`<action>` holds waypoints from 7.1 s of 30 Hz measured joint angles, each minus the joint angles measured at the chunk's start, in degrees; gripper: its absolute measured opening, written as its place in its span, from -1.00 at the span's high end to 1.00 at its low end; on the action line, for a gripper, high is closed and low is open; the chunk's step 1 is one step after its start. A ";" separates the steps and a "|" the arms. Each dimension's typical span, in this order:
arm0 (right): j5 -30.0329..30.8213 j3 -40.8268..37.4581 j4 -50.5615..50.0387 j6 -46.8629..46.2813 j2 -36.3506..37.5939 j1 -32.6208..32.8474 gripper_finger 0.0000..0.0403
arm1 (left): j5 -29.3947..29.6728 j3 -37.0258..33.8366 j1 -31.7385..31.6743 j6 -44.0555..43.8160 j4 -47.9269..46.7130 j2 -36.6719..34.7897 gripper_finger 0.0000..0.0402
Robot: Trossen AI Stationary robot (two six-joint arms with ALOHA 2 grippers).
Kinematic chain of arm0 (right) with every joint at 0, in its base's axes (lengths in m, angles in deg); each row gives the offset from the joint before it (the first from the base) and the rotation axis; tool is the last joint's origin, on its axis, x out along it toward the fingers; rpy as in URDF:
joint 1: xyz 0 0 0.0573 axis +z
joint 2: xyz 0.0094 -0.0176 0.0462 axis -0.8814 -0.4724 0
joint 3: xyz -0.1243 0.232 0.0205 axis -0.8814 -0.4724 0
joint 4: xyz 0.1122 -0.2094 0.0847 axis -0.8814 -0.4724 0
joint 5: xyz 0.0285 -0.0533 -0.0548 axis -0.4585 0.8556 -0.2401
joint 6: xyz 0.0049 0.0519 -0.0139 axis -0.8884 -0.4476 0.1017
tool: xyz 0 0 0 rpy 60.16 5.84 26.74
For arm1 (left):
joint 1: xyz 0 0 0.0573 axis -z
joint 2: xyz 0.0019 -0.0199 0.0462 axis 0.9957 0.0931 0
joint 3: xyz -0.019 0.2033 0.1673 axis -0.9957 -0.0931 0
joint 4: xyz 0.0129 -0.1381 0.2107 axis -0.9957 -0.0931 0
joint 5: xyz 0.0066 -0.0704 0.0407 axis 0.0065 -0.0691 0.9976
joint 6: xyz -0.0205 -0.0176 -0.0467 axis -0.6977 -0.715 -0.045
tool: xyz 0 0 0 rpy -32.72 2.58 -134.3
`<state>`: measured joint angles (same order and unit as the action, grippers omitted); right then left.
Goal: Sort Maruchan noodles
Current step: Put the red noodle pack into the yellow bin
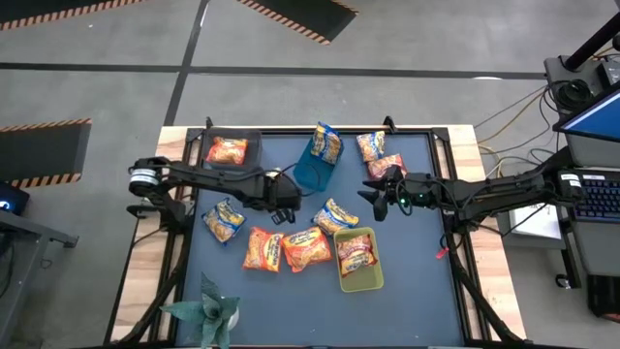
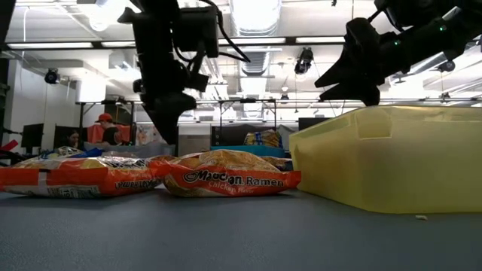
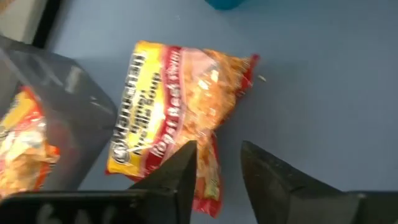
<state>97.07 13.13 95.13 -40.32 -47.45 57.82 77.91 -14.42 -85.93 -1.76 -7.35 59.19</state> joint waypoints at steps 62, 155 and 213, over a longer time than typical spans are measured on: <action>-2.94 0.00 0.35 -0.93 -0.03 0.22 0.05 | 17.23 1.93 8.22 10.28 0.54 -7.88 1.00; -3.43 51.40 -27.33 -29.55 -53.22 6.32 0.05 | -5.75 -44.32 10.00 16.14 65.33 -16.11 1.00; -3.99 52.24 -24.03 -5.44 -51.00 5.18 0.96 | -5.87 -44.15 10.05 22.06 60.68 -33.93 0.75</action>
<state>93.08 65.37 71.10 -45.75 -98.46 63.00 72.04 -58.57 -75.88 20.29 53.33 25.26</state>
